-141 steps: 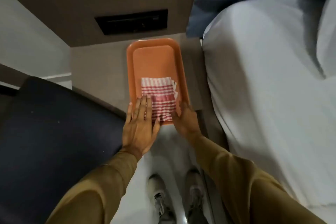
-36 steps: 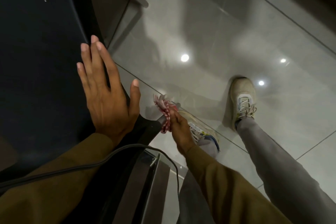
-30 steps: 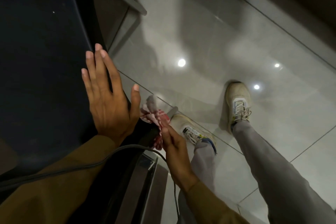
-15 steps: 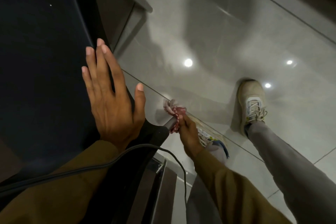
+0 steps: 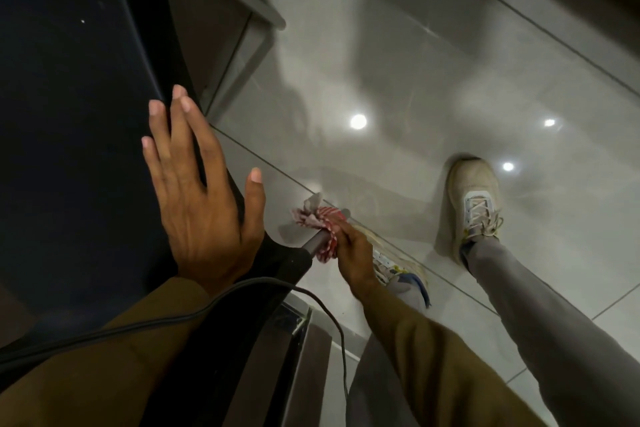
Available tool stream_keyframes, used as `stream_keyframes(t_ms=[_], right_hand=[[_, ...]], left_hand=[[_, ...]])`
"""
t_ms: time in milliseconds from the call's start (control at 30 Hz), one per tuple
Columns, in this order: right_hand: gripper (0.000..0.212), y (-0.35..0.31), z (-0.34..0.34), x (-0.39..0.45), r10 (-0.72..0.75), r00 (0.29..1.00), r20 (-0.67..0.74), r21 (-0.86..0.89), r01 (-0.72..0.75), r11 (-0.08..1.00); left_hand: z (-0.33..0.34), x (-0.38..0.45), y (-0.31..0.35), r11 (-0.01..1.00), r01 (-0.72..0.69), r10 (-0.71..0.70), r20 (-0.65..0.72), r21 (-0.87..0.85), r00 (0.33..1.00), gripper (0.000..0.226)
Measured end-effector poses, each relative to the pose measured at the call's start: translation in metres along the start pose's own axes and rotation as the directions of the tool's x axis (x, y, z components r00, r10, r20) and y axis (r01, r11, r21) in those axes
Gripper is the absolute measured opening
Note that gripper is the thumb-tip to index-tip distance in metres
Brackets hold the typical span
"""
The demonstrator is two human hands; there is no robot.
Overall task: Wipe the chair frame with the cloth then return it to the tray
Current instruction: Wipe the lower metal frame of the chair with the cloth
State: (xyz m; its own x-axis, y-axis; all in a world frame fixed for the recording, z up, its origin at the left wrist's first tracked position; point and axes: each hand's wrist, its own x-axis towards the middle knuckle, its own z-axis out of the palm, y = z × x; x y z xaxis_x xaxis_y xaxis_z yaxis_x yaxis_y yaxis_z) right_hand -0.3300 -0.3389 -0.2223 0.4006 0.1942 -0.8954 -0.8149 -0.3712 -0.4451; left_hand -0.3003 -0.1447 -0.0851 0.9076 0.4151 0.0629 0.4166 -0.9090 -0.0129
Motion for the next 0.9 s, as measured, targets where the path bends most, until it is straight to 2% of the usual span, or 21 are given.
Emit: stream_keyframes(t_ms=[67,133,233,367,433,600,767,833,900], right_hand=[[0.032,-0.002,0.001,0.019,0.102,0.995,-0.009,-0.014,-0.102,0.995],[0.032,-0.003,0.003,0.021,0.113,0.993,-0.034,-0.057,-0.115,0.992],[0.032,-0.011,0.0,-0.012,0.037,0.999,-0.037,-0.058,-0.039,0.998],[0.033,-0.023,0.003,-0.09,-0.179,0.98,0.082,0.073,0.173,0.982],[0.038,-0.023,0.009,-0.101,-0.206,0.974,0.095,0.115,0.195,0.974],[0.035,-0.001,0.009,-0.051,-0.151,0.989,0.004,0.043,0.151,0.988],[0.033,0.014,0.009,0.01,0.054,0.998,-0.021,0.056,-0.053,0.997],[0.034,0.008,0.012,0.015,0.106,0.993,-0.058,0.065,-0.103,0.993],[0.036,0.0,0.013,0.002,0.09,0.993,-0.082,0.035,-0.088,0.996]], left_hand=[[-0.001,0.001,-0.001,1.0,-0.001,0.001,-0.002,-0.015,1.0,0.079],[0.001,0.002,-0.002,1.0,-0.001,0.001,-0.016,-0.027,1.0,0.079],[0.003,0.002,-0.002,0.999,-0.001,0.001,-0.013,-0.037,1.0,0.08],[0.0,0.002,-0.001,1.0,0.013,-0.013,0.001,-0.008,1.0,0.081],[-0.001,0.003,0.001,1.0,0.013,-0.013,0.008,0.002,1.0,0.081],[-0.006,0.002,0.005,0.999,0.033,-0.033,0.026,0.009,0.999,0.08],[-0.01,0.003,0.009,0.999,0.041,-0.041,0.043,-0.002,0.998,0.08],[-0.01,0.005,0.01,0.999,0.046,-0.045,0.048,-0.011,0.998,0.08],[-0.01,0.005,0.009,0.999,0.041,-0.041,0.054,-0.012,0.998,0.08]])
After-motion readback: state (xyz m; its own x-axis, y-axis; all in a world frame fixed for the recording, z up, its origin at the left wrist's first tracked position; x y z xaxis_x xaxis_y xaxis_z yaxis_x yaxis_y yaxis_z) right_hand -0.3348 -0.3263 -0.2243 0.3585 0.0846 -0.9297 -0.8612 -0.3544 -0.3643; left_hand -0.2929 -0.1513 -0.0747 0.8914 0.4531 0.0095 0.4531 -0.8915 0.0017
